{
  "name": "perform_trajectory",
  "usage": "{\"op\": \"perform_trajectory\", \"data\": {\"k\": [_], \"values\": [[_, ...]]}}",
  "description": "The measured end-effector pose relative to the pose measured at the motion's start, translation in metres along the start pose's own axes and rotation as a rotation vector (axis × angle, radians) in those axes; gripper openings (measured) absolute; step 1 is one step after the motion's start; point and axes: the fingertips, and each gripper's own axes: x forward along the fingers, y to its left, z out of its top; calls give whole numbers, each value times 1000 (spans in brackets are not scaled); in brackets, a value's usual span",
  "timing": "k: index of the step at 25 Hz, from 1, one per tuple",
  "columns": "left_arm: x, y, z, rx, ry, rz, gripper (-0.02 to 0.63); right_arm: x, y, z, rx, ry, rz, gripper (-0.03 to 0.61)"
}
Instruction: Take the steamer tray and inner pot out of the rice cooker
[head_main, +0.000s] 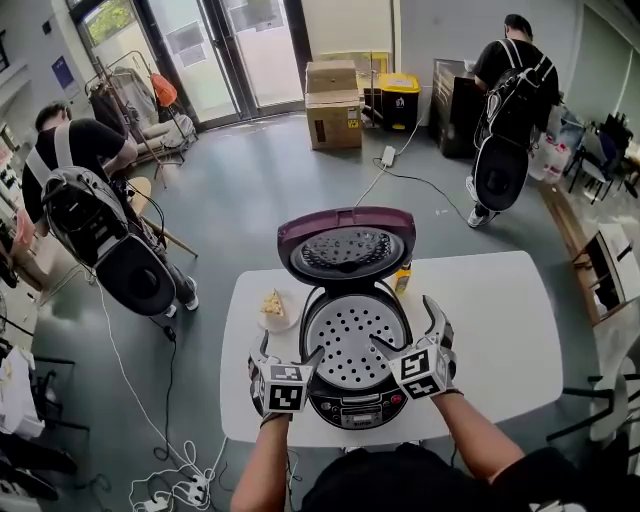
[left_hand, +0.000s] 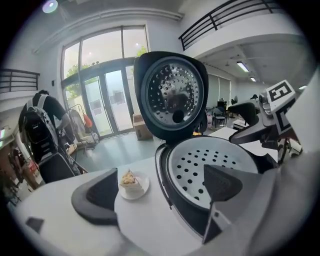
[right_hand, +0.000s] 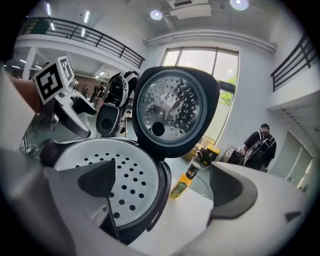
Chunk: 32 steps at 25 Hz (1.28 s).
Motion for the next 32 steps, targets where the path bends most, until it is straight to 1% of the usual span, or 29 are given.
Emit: {"op": "perform_trajectory", "data": {"k": [5, 8, 11, 14, 19, 23, 25, 28, 32], "values": [[30, 1, 9, 46, 84, -20, 515, 32, 1, -11, -66, 152, 26, 565], [47, -14, 1, 69, 141, -55, 515, 42, 1, -27, -93, 246, 38, 565], [54, -13, -6, 107, 185, -49, 508, 51, 6, -35, -110, 303, 37, 563], [60, -10, -8, 114, 212, -46, 506, 59, 1, -34, -128, 326, 23, 563], [67, -4, -15, 116, 232, -44, 498, 71, 4, -44, -147, 370, 35, 560], [77, -4, -19, 125, 243, -41, 481, 79, 1, -51, -124, 382, 48, 555], [80, -4, -19, 146, 246, -35, 480, 82, 0, -50, -115, 383, 56, 554], [83, -6, -17, 177, 249, -34, 463, 80, -5, -47, -116, 369, 51, 532], [81, -5, -18, 169, 245, -38, 462, 79, -10, -48, -139, 364, 24, 480]]}}
